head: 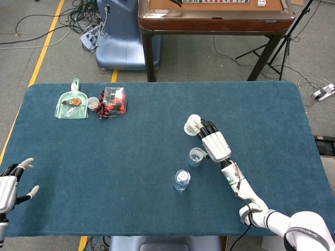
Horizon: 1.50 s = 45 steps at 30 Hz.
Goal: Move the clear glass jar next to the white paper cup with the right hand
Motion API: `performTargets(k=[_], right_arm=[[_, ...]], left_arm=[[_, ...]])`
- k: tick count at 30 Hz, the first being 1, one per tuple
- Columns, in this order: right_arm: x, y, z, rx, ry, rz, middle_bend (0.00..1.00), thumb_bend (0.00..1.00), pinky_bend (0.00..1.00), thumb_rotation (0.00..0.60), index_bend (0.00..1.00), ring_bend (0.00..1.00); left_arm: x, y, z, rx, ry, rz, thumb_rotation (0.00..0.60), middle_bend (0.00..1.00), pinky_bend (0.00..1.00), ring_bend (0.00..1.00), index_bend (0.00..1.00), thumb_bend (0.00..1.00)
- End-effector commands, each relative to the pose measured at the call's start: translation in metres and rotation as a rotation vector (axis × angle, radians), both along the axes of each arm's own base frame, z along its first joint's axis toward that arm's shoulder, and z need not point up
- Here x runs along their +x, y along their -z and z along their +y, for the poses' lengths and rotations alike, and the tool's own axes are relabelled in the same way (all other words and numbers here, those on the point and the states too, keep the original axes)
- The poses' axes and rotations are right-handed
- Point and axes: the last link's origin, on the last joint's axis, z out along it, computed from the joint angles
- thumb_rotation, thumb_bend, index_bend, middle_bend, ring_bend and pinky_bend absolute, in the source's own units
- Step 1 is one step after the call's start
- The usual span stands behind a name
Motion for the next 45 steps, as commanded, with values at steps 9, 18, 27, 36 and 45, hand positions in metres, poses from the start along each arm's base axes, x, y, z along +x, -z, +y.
performTargets(k=[9, 18, 27, 36, 45], right_arm=[[-0.006, -0.02, 0.03, -0.006, -0.042, 0.033, 0.0, 0.0, 0.14, 0.6, 0.0, 0.0], [-0.003, -0.019, 0.05, 0.023, -0.074, 0.054, 0.0, 0.0, 0.13, 0.6, 0.0, 0.0], [0.003, -0.008, 0.044, 0.037, -0.074, 0.067, 0.0, 0.0, 0.13, 0.6, 0.0, 0.0], [0.012, 0.004, 0.028, 0.04, -0.09, 0.082, 0.0, 0.0, 0.11, 0.6, 0.0, 0.0], [0.017, 0.014, 0.015, 0.047, -0.089, 0.091, 0.0, 0.0, 0.11, 0.6, 0.0, 0.0]], left_arm=[[0.0, 0.003, 0.001, -0.012, -0.003, 0.004, 0.6, 0.33, 0.4, 0.25, 0.19, 0.23], [0.0, 0.004, 0.001, -0.021, -0.006, 0.008, 0.6, 0.33, 0.41, 0.25, 0.19, 0.23], [0.0, 0.004, 0.001, -0.025, -0.01, 0.002, 0.6, 0.34, 0.41, 0.26, 0.19, 0.23], [0.0, 0.002, 0.001, -0.022, -0.012, -0.004, 0.6, 0.35, 0.42, 0.27, 0.19, 0.23], [0.0, 0.0, 0.0, -0.017, -0.008, -0.009, 0.6, 0.36, 0.42, 0.27, 0.19, 0.23]])
